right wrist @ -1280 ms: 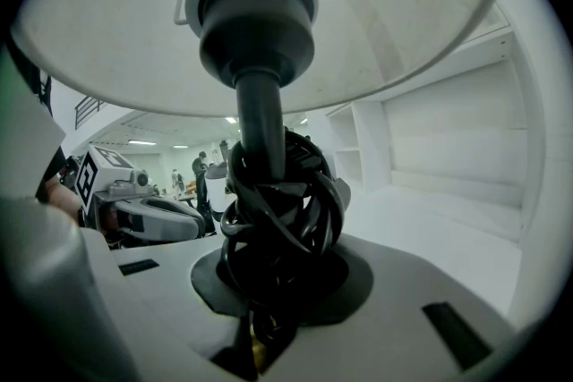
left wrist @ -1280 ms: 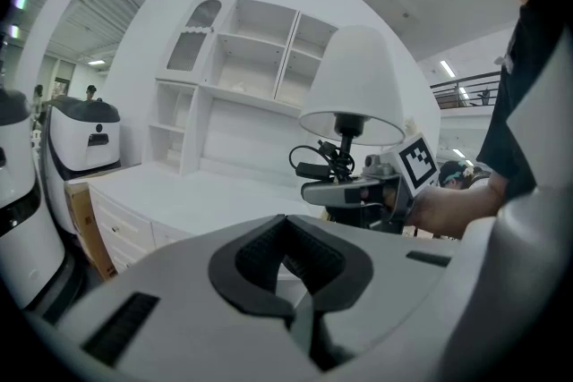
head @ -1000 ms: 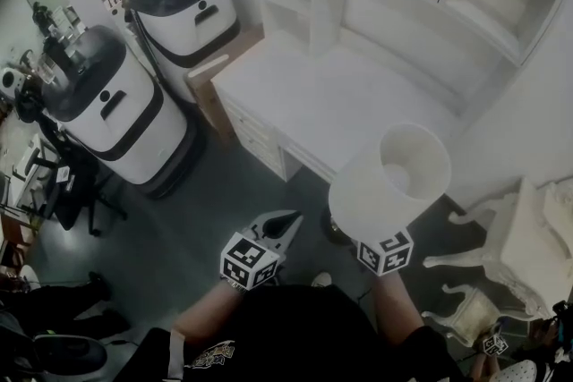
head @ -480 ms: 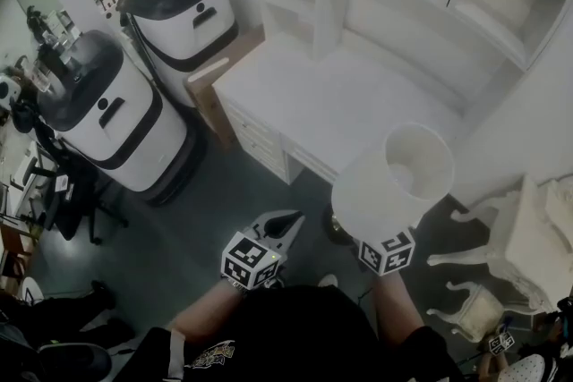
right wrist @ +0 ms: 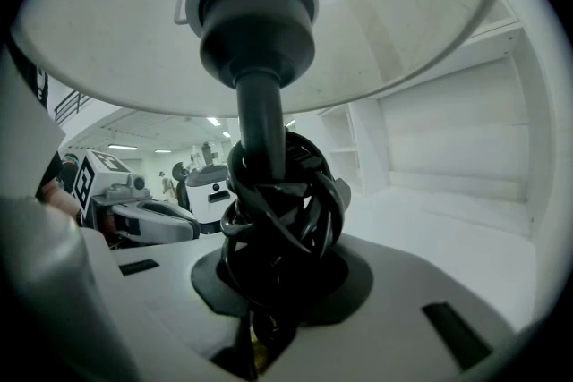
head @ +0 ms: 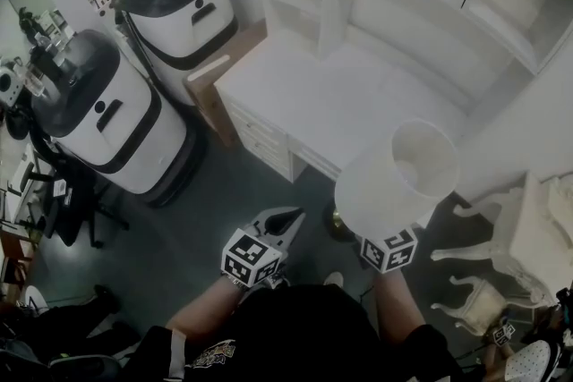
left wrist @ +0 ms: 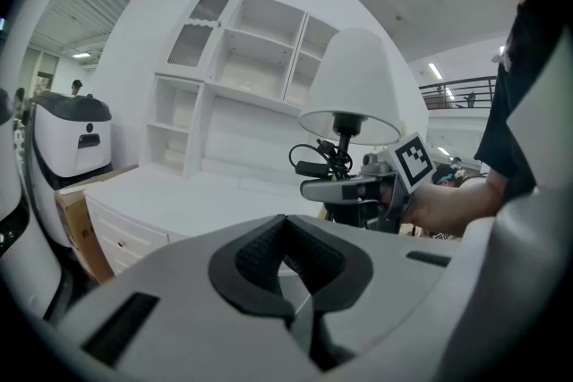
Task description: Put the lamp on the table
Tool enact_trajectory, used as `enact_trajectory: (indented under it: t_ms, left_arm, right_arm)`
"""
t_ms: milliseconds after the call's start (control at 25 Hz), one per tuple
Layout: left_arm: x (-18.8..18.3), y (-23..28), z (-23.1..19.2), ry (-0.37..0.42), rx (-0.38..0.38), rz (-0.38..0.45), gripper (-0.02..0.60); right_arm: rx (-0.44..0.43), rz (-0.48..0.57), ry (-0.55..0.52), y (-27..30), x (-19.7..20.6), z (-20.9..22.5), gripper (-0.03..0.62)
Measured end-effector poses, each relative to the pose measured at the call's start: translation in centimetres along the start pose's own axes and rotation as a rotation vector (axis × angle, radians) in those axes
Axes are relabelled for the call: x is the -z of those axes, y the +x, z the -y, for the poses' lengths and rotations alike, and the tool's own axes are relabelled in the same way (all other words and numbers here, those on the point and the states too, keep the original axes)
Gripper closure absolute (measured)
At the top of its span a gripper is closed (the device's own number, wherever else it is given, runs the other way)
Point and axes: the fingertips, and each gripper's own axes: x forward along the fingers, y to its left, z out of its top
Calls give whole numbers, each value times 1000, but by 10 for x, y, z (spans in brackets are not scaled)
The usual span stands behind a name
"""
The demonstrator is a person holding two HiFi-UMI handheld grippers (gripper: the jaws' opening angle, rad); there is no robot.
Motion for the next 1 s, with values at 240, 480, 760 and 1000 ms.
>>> enact_trajectory:
  t_ms: [240, 480, 760, 1000]
  left_arm:
    - [1, -5, -19, -7, 25, -2, 575]
    - [6, -15, -40, -12, 54, -7, 575]
    - [6, -29, -59, -2, 85, -7, 575]
    - [6, -35, -62, 3, 102, -5, 575]
  right_arm:
    - [22, -4, 4, 17, -3, -6, 513]
    - [48, -2, 10, 37, -3, -17, 513]
    - [79, 14, 19, 53, -5, -33, 513]
    - [88, 15, 17, 58, -6, -41, 513]
